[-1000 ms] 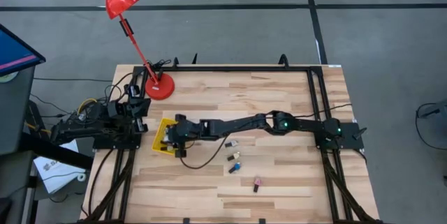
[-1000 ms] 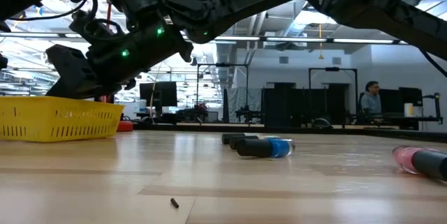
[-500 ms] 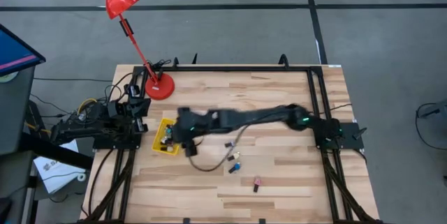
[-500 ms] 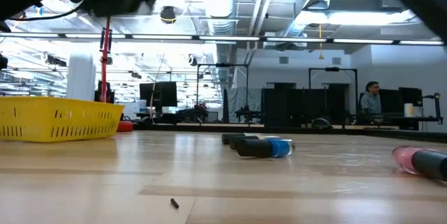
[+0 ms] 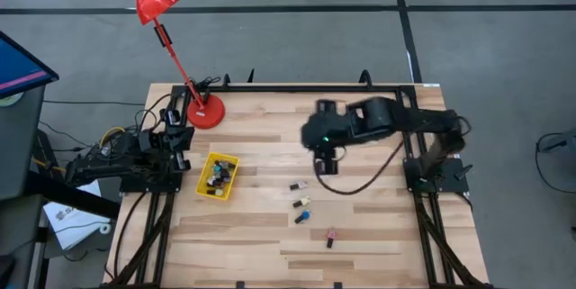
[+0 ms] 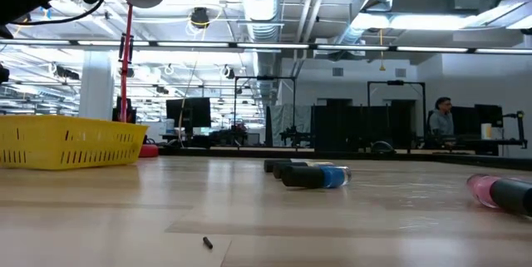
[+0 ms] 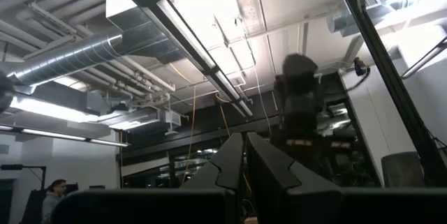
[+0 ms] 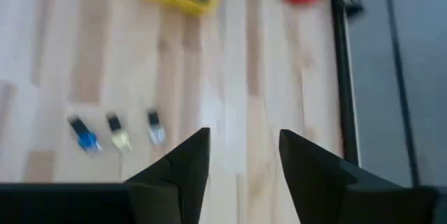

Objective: Pick & Place Nail Polish
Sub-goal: Put the silver nail polish bottle into the yellow basket

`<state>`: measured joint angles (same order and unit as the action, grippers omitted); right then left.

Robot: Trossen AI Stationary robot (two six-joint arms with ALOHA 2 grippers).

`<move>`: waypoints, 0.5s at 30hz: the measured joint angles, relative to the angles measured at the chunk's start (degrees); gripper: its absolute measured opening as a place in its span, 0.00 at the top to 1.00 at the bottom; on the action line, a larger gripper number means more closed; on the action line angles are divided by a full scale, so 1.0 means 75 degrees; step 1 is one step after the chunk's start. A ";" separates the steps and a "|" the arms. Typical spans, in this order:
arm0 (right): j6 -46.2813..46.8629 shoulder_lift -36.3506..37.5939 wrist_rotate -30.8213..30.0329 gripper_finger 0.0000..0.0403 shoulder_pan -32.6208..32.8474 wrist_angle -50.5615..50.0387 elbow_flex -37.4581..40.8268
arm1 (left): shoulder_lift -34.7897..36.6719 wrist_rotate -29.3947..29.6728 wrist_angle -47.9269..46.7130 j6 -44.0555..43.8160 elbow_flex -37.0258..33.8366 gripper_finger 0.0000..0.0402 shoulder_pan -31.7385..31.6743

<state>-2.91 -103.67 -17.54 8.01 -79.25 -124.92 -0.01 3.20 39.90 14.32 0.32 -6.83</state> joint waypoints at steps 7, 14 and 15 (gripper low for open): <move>0.1669 0.2992 -0.0893 0.63 0.0599 0.2050 0.4975 | 0.0000 0.0000 0.0000 -0.0002 0.0000 0.96 -0.0003; 0.2417 0.4670 -0.0847 0.58 0.0834 0.7036 1.0170 | 0.0002 0.0000 0.0000 0.0001 0.0000 0.96 -0.0002; 0.2427 0.4646 -0.0817 0.56 0.0836 0.7691 1.0687 | 0.0002 0.0000 0.0000 0.0001 0.0000 0.96 0.0000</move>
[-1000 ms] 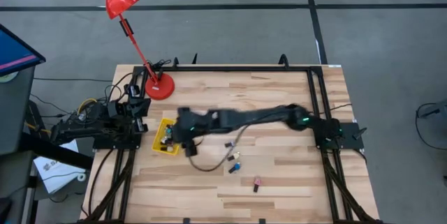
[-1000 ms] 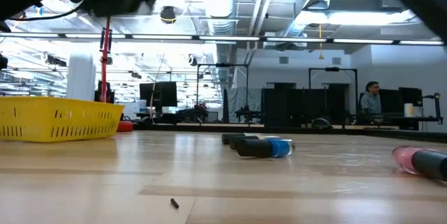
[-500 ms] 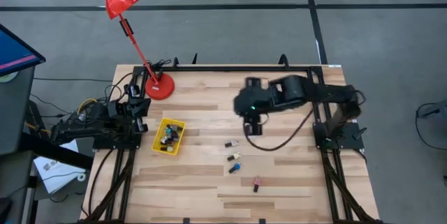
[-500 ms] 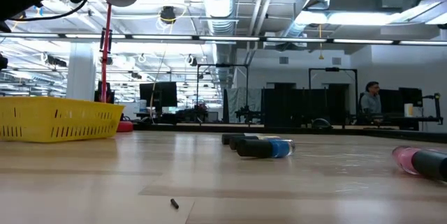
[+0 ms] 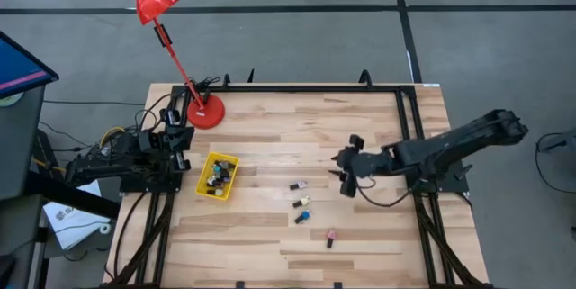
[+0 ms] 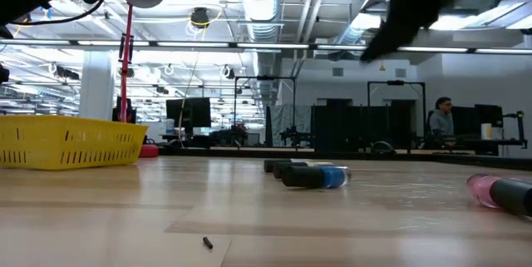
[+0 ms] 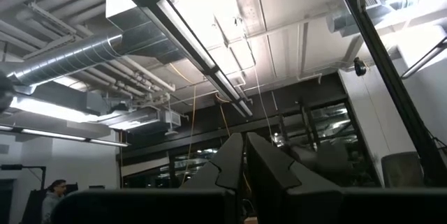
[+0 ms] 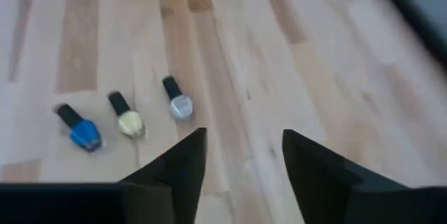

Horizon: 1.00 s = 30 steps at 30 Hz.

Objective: Pick & Place Nail Polish
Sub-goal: Put the silver nail polish bottle into the yellow basket

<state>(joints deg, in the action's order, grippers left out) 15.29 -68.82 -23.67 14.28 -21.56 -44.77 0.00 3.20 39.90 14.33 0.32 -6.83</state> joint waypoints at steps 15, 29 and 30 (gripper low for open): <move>-0.1263 -0.3714 0.1249 0.34 -0.0374 0.7940 0.1932 | 0.0001 0.0000 0.0000 0.0000 0.0000 0.96 0.0000; -0.1839 -0.5970 0.2812 0.34 -0.1114 0.8279 0.0568 | -0.0002 0.0000 0.0004 -0.0003 0.0000 0.96 0.0000; -0.1826 -0.6038 0.2820 0.34 -0.1122 0.8313 0.0584 | -0.0001 0.0000 0.0008 -0.0002 0.0000 0.96 0.0000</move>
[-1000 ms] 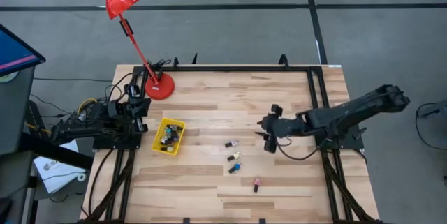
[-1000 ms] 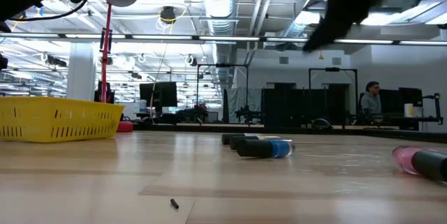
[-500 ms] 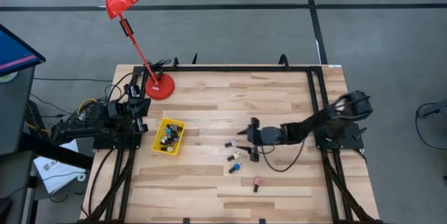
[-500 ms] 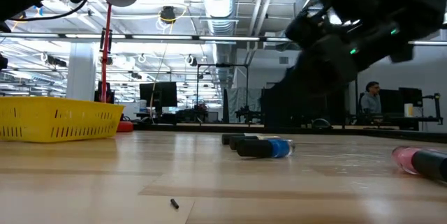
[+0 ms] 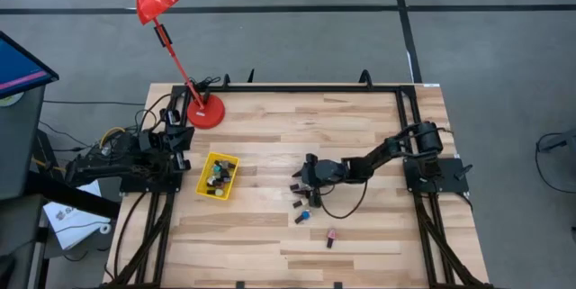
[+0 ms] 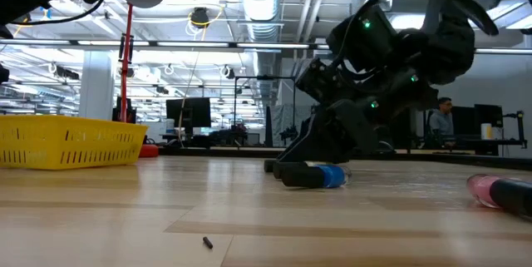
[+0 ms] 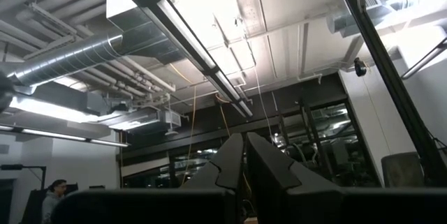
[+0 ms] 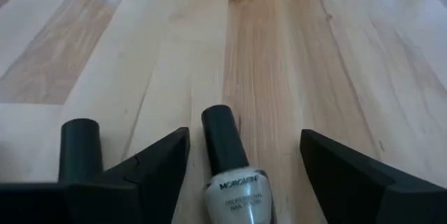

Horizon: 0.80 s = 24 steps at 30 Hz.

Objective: Pick & Place Nail Polish
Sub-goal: Put the silver nail polish bottle into the yellow basket

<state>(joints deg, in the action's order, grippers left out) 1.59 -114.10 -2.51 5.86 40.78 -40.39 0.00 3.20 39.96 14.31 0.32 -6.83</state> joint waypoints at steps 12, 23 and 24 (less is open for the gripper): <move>-0.0159 -0.0140 0.0097 0.64 0.0011 -0.0057 -0.0018 | -0.0001 0.0000 -0.0005 -0.0001 0.0000 0.96 0.0000; -0.0214 -0.0152 -0.0015 0.76 0.0016 -0.0130 -0.0031 | 0.0000 0.0000 -0.0005 -0.0001 0.0000 0.96 -0.0002; -0.0214 -0.0133 -0.0023 0.76 0.0004 -0.0135 -0.0066 | -0.0001 0.0000 -0.0005 0.0001 0.0000 0.96 -0.0002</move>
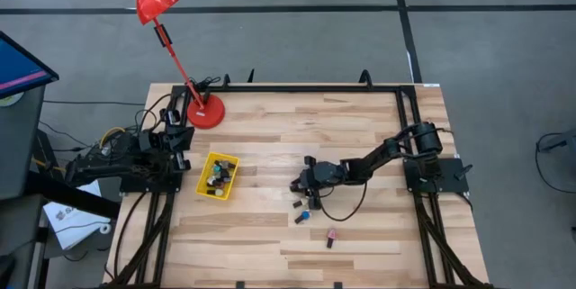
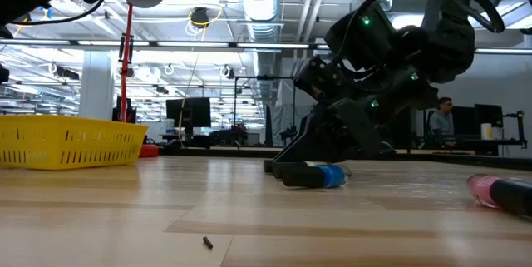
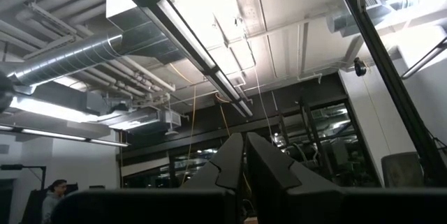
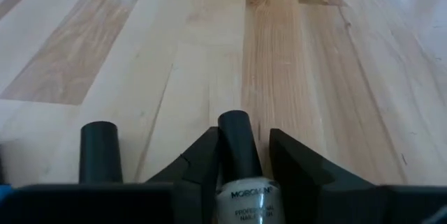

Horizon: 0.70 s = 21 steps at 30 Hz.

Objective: Pick & Place Nail Polish
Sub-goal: Put the silver nail polish bottle into the yellow basket

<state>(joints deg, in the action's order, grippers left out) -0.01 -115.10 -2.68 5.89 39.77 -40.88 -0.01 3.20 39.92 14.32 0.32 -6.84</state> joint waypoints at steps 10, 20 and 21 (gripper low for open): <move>-0.0442 0.0376 -0.0140 0.76 -0.0476 -0.0957 -0.1387 | 0.0002 0.0001 0.0004 0.0000 0.0000 0.96 0.0001; -0.1704 -0.0888 -0.0041 0.76 -0.0512 -0.2535 -0.5113 | 0.0002 -0.0003 0.0009 0.0001 0.0000 0.96 0.0001; -0.1764 -0.1101 -0.0010 0.76 -0.0512 -0.2592 -0.5498 | 0.0000 0.0003 0.0007 -0.0001 0.0000 0.96 0.0000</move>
<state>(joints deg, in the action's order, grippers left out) -13.24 -123.36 -2.76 2.04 20.33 -82.12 -0.01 3.23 39.97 14.31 0.32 -6.84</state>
